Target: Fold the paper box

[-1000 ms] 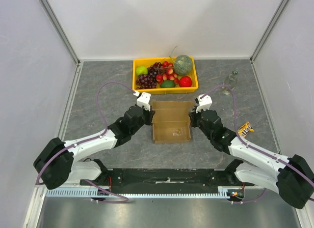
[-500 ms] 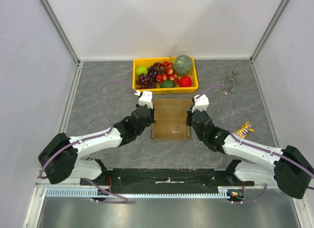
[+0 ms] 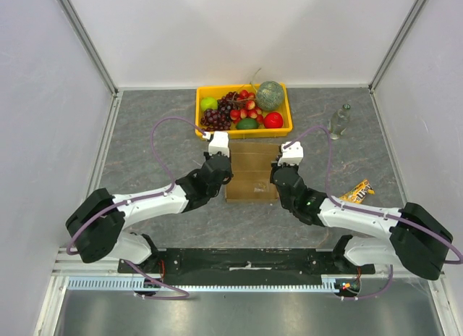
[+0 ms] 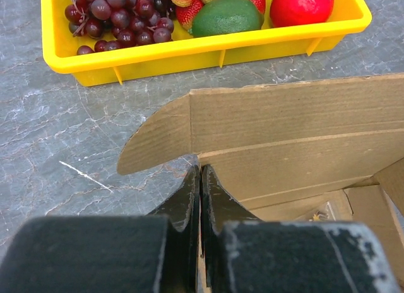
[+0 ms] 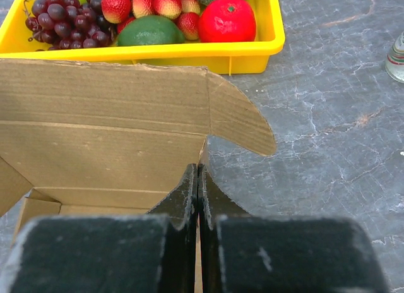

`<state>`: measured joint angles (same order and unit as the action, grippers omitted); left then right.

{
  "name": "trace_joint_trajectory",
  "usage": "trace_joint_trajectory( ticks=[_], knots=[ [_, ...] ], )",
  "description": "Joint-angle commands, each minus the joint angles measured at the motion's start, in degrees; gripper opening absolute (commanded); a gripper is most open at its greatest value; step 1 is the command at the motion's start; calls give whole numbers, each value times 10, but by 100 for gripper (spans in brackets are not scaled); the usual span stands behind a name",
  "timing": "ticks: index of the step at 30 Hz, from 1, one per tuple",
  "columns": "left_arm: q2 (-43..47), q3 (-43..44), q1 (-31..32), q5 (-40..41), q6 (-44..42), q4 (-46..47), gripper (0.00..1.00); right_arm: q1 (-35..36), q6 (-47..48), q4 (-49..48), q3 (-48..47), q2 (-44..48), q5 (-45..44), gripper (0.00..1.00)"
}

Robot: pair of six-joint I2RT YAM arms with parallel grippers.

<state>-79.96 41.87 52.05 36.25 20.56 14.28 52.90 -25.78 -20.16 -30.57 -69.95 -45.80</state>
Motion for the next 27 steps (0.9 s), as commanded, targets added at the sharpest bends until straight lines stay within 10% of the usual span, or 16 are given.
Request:
trace_joint_trajectory(
  ticks=[1,27],
  knots=[
    [1,5,24,2,36,77,2,21,-6,-96,-8,-3,7,0],
    [-14,-56,81,67,91,110,2,92,11,-167,87,10,-45,0]
  ],
)
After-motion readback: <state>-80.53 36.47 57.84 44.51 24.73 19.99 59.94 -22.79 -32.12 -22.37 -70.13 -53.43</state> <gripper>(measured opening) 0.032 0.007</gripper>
